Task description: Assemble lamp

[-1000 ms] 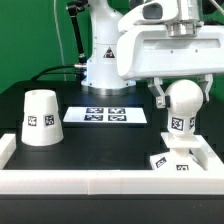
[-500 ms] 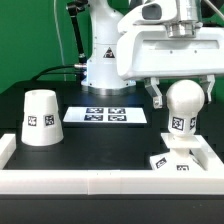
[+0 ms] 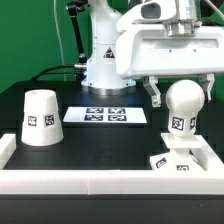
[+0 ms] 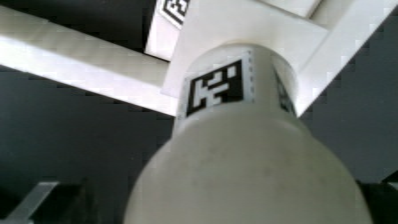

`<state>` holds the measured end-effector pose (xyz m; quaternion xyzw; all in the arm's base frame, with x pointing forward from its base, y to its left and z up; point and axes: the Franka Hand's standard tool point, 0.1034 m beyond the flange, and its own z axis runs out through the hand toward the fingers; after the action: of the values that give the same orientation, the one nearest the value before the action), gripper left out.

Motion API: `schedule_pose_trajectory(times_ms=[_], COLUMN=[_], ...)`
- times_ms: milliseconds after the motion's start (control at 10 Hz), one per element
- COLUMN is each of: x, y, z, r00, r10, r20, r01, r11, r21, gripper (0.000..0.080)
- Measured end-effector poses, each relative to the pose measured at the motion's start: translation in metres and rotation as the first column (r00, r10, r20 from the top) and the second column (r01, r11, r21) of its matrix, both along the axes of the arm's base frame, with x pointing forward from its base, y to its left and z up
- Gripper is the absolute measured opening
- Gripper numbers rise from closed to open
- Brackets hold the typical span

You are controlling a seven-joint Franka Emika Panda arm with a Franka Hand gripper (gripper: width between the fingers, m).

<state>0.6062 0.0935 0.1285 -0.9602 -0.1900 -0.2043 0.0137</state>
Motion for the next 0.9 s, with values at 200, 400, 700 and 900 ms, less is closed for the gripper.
schedule_pose_trajectory(times_ms=[200,400,700,900], x=[-0.002,-0.002,-0.009,-0.009], y=[-0.001,-0.001,0.002,0.006], z=[0.012,0.012,0.005,0.004], r00=[1.0,1.0,0.994,0.973], r10=[0.001,-0.003,0.002,0.02], r20=[-0.009,-0.008,-0.105,-0.23], r01=[-0.001,0.003,-0.002,-0.023], r11=[1.0,1.0,1.0,1.0], r21=[-0.001,0.001,0.001,-0.007], gripper=[0.0698,0.0698,0.0698,0.0698])
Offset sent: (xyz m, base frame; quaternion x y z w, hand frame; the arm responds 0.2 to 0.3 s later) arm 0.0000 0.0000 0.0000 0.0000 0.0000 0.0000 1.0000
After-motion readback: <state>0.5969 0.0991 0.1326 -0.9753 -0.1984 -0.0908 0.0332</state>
